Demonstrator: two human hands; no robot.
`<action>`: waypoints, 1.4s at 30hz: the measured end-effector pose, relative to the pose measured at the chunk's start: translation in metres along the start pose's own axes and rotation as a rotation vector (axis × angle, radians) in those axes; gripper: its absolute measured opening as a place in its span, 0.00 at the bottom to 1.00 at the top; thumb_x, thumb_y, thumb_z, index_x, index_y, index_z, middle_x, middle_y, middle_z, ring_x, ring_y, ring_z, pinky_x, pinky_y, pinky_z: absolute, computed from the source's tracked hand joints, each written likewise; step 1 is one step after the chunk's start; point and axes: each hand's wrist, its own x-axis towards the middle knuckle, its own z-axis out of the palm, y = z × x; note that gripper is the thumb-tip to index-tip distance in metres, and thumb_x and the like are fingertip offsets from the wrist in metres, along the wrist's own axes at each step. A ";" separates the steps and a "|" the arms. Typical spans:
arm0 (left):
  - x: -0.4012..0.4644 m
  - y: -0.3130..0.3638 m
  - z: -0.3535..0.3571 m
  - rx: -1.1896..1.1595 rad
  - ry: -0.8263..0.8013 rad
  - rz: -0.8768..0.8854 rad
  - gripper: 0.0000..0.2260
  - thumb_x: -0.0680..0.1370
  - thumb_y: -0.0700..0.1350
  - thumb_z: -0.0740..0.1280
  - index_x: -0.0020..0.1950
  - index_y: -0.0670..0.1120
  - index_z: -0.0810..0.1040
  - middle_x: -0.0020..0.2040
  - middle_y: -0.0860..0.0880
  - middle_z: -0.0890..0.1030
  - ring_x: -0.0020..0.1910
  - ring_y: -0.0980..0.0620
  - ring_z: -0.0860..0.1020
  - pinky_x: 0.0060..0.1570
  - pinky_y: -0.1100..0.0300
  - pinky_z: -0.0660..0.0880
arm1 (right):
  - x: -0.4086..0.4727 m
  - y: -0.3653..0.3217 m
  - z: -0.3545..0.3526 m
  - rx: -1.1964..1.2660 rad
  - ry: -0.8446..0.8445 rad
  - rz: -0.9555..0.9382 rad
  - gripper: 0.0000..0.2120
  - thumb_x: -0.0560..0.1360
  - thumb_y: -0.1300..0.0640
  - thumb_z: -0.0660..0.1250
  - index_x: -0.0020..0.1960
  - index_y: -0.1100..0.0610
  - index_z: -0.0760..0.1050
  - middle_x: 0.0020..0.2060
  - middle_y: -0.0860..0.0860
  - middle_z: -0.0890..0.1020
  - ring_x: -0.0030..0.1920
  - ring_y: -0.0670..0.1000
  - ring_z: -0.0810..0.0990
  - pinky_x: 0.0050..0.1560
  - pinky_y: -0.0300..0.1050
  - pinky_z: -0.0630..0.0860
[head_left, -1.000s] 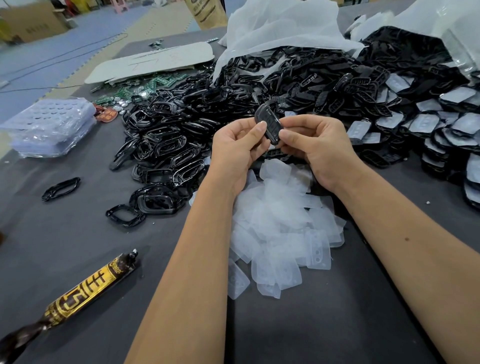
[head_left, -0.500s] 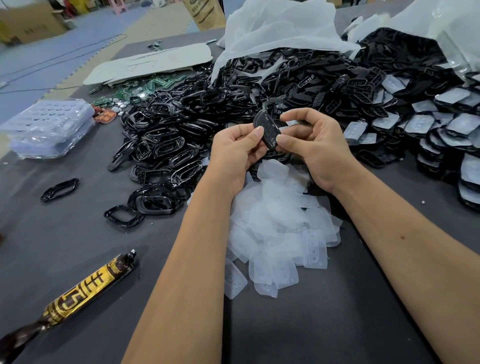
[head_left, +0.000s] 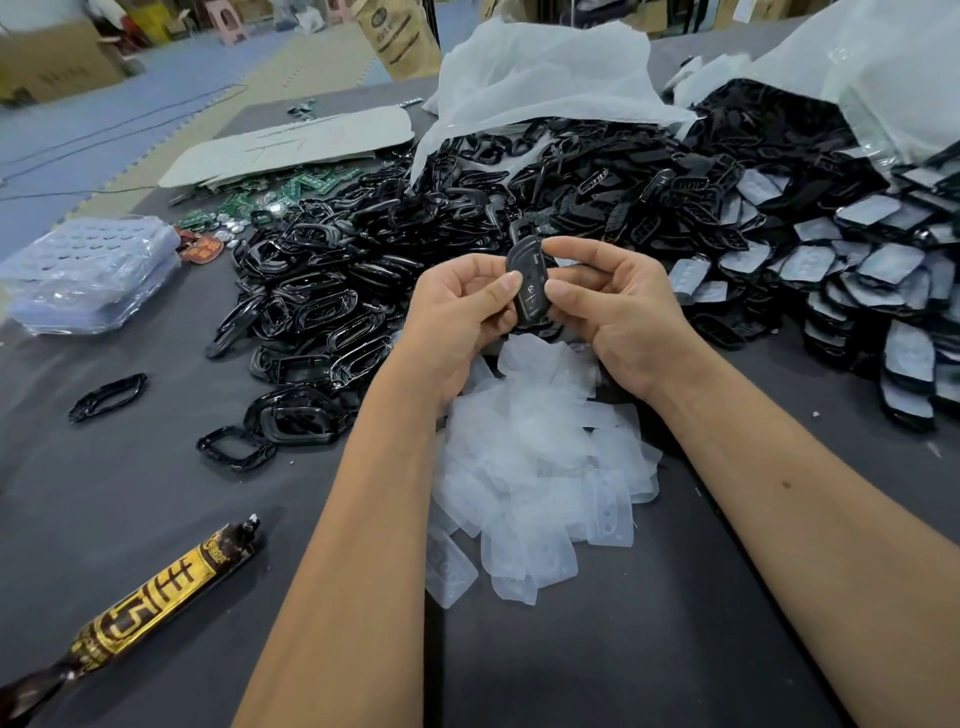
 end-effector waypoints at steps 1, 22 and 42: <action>0.000 0.001 0.000 0.011 0.007 0.012 0.03 0.82 0.34 0.68 0.51 0.39 0.81 0.42 0.42 0.83 0.37 0.51 0.76 0.39 0.63 0.77 | -0.001 -0.001 0.000 -0.009 0.009 -0.009 0.16 0.76 0.72 0.71 0.60 0.60 0.81 0.42 0.53 0.88 0.43 0.51 0.87 0.49 0.43 0.82; 0.039 -0.006 0.202 1.112 -0.186 0.487 0.21 0.76 0.32 0.65 0.60 0.52 0.86 0.61 0.46 0.82 0.61 0.41 0.74 0.62 0.50 0.72 | -0.049 -0.102 -0.137 -1.462 0.472 -0.390 0.16 0.71 0.72 0.68 0.52 0.58 0.88 0.47 0.57 0.87 0.49 0.59 0.83 0.53 0.52 0.79; 0.030 0.009 0.067 1.367 0.308 0.119 0.16 0.77 0.40 0.65 0.62 0.49 0.83 0.63 0.43 0.79 0.65 0.40 0.72 0.64 0.51 0.71 | 0.011 -0.055 -0.037 -1.684 0.006 -0.089 0.19 0.74 0.70 0.65 0.59 0.54 0.84 0.56 0.56 0.83 0.61 0.60 0.78 0.53 0.55 0.81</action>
